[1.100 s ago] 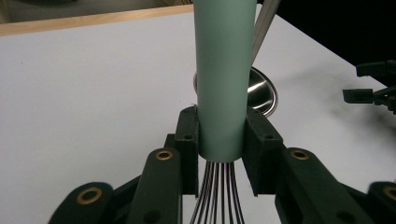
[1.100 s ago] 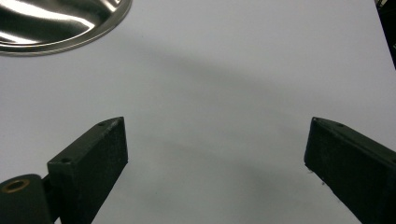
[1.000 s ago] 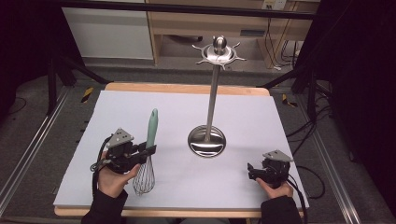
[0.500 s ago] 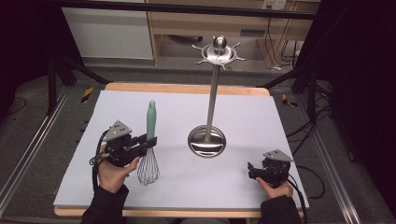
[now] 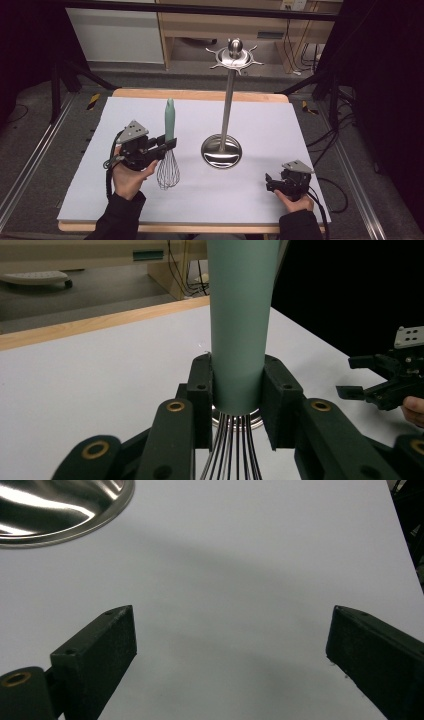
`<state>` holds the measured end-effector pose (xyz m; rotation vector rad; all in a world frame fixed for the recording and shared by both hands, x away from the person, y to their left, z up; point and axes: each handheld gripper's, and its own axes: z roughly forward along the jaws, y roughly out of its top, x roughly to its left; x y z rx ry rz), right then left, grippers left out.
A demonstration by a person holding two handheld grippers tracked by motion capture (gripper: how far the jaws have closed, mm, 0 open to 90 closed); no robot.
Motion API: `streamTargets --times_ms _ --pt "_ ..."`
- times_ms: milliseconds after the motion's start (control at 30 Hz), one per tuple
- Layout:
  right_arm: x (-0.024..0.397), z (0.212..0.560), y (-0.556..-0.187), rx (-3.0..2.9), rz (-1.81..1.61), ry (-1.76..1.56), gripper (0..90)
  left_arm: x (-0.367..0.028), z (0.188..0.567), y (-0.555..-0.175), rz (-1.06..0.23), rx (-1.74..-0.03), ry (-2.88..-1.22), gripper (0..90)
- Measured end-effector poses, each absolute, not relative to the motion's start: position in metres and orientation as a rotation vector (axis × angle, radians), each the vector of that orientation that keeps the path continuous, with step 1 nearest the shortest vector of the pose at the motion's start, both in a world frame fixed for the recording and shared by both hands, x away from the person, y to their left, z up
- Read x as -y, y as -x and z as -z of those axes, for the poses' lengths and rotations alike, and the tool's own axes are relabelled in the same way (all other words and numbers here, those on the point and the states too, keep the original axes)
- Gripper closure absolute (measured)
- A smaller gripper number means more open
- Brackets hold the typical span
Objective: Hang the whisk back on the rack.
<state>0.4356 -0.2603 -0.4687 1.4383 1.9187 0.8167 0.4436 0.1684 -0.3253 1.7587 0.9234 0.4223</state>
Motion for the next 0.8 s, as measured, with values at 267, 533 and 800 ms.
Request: streamTargets --times_ms 267,533,800 --pt "0.261 0.468 -0.436 -1.916 -0.821 -1.436 6.5 -0.157 0.315 -0.451 -0.415 -0.897 -1.741 68.9" --pt "0.26 0.469 -0.436 -1.917 -0.814 -1.438 6.5 -0.148 0.3 -0.455 -0.431 -0.869 -1.731 68.9" --pt "0.26 0.468 -0.436 -1.916 -0.818 -1.435 6.5 -0.139 0.286 -0.456 -0.463 -0.833 -1.741 68.9"
